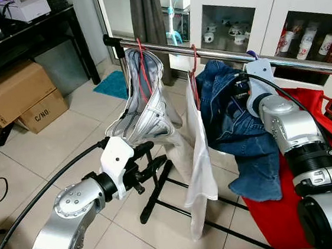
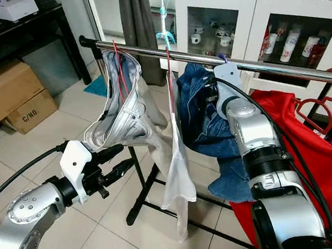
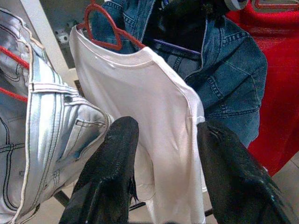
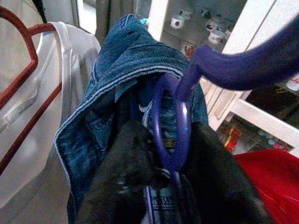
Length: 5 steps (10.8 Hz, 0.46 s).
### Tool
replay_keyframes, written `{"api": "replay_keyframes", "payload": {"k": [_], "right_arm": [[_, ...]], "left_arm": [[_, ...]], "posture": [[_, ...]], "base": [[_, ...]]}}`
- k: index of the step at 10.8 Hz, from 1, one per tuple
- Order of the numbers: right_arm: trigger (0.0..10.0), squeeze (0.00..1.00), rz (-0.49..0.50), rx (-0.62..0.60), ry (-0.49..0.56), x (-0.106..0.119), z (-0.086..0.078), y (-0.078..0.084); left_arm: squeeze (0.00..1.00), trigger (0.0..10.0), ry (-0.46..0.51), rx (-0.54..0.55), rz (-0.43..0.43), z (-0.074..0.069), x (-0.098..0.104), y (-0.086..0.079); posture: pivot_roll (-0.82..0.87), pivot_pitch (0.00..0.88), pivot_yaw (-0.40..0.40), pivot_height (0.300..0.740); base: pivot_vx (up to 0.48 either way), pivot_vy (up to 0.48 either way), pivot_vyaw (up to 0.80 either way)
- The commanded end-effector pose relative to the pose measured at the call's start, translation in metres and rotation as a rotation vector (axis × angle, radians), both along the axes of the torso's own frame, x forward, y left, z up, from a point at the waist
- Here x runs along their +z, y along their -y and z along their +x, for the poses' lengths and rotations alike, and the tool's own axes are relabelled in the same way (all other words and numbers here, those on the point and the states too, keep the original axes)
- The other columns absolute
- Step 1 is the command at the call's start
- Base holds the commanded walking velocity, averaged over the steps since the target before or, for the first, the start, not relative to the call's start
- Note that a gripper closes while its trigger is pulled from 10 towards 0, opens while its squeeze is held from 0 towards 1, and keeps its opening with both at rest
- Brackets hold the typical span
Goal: Hang hanger
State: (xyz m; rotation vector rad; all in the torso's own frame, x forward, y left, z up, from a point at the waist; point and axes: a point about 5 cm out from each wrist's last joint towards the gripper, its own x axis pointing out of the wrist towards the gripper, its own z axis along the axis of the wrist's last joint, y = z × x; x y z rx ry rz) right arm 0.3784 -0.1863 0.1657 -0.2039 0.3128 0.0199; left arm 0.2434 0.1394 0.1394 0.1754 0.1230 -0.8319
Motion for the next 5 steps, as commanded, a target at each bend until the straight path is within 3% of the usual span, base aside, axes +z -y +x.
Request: {"api": "replay_keyframes", "payload": {"k": [1, 5], "right_arm": [[0.0, 0.0, 0.006, 0.017, 0.021, 0.0054, 0.0031, -0.0049], [0.0, 0.0, 0.017, 0.025, 0.041, 0.0048, 0.0019, -0.0071]], "left_arm": [[0.0, 10.0, 0.011, -0.02, 0.017, -0.0021, 0.003, 0.0013], [0.0, 10.0, 0.01, -0.018, 0.022, -0.002, 0.0014, 0.0013]], "posture": [[0.12, 0.0, 0.023, 0.74], [0.11, 0.0, 0.027, 0.74]], "base": [[0.0, 0.0, 0.0], [0.0, 0.0, 0.0]]}}
